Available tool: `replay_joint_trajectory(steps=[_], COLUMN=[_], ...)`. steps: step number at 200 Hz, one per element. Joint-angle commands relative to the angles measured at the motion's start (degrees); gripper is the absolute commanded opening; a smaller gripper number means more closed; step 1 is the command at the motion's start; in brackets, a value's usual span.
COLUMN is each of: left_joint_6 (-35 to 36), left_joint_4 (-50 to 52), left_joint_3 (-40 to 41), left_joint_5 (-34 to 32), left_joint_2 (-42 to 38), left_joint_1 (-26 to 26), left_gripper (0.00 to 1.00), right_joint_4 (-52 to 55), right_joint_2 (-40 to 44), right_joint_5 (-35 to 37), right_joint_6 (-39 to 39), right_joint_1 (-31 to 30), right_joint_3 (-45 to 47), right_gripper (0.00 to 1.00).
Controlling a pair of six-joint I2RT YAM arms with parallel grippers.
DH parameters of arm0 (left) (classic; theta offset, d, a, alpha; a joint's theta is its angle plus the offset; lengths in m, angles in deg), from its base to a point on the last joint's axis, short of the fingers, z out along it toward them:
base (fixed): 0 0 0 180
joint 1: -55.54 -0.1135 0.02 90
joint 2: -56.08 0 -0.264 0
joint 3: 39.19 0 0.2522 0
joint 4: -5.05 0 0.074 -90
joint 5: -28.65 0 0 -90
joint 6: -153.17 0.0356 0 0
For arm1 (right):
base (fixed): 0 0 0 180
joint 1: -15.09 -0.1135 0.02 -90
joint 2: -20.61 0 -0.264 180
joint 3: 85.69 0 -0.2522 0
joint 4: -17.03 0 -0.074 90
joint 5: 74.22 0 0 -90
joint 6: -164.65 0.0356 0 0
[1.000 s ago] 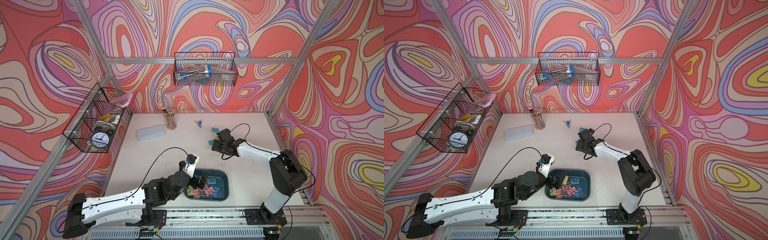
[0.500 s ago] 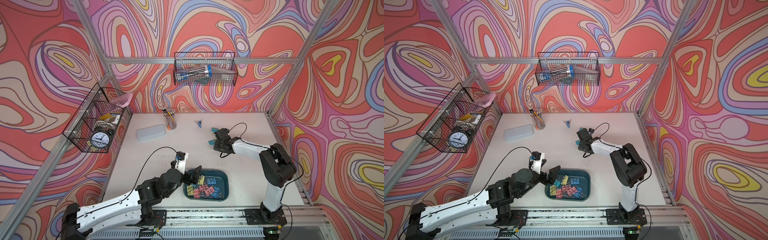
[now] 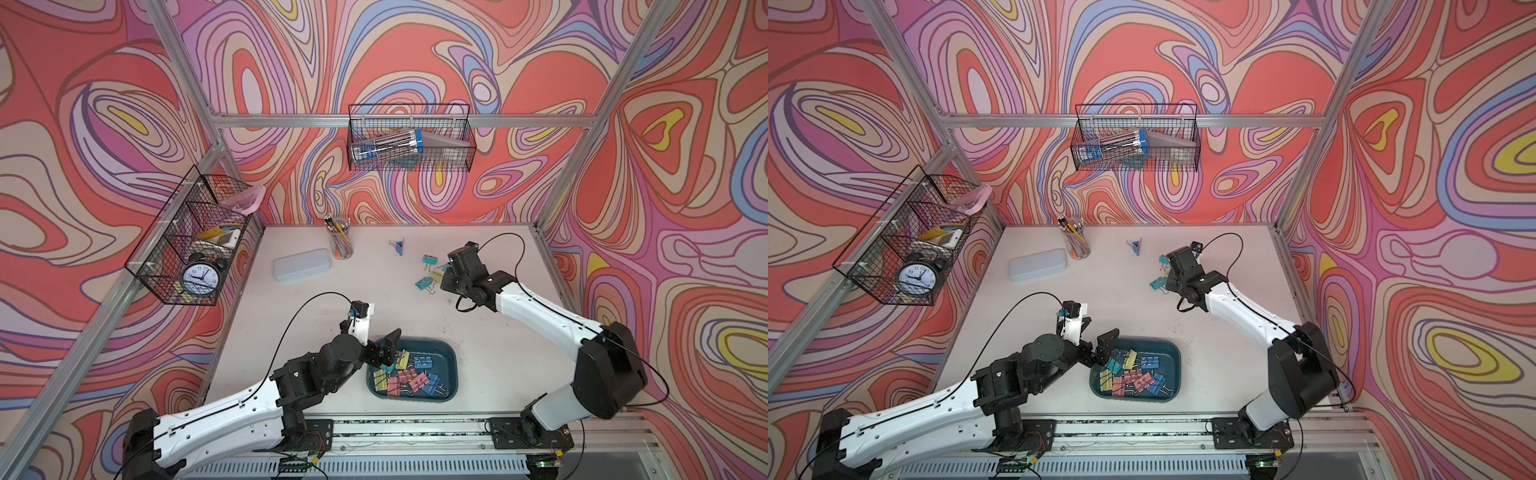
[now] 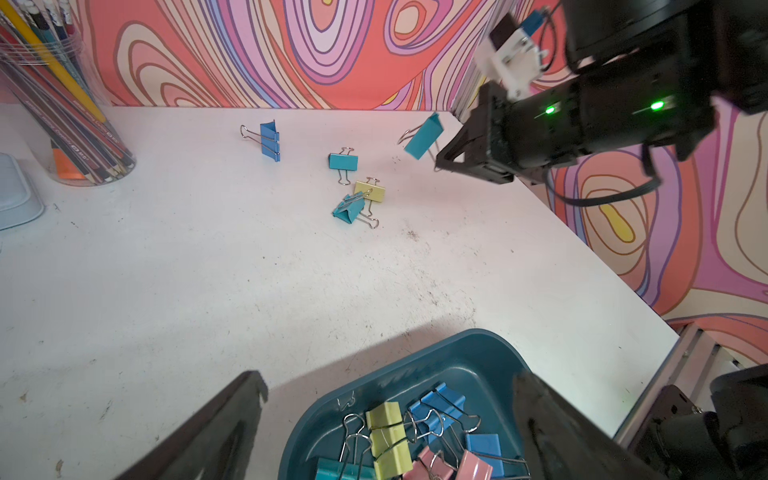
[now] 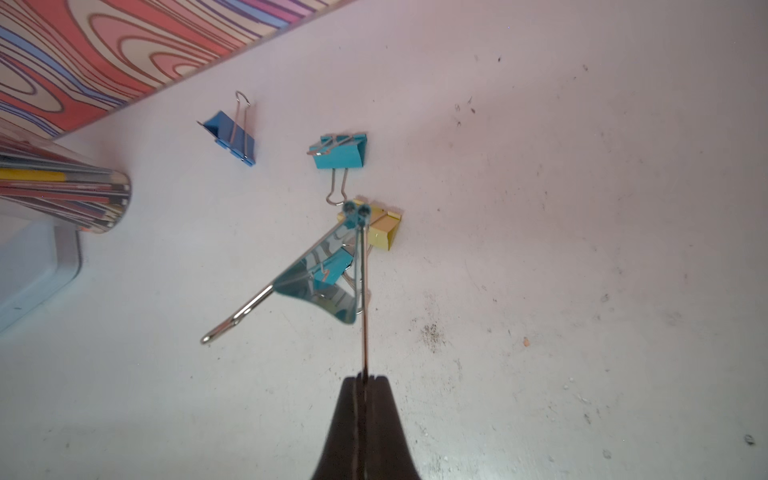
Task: Put the binder clips in the storage box
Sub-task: Pick up the binder clip at the center of the board, then place the binder clip in the storage box.
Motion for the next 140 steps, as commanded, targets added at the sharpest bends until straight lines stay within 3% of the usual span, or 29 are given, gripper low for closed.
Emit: replay_joint_trajectory(steps=[1, 34, 100, 140], left_joint_6=[-0.3, 0.6, 1.8, -0.7], left_joint_4=[-0.5, 0.5, -0.3, -3.5], left_joint_3=[-0.7, -1.8, -0.5, 0.0], left_joint_5=[1.8, 3.2, 7.1, 10.5], left_joint_2=[1.0, 2.3, 5.0, 8.0], left_joint_1=[-1.5, -3.7, -11.7, -13.7], left_gripper=[0.99, 0.99, 0.99, 0.99], right_joint_4=[6.5, 15.0, 37.3, 31.2], right_joint_2=[5.5, 14.0, 27.1, 30.7], right_joint_5=[-0.4, -13.1, -37.1, -41.0], right_joint_6=[-1.4, -3.4, 1.2, 8.6], right_joint_1=[0.3, 0.2, -1.3, -4.1], right_joint_3=[2.3, 3.4, 6.1, 14.5], right_gripper=[0.0, 0.0, 0.0, 0.0])
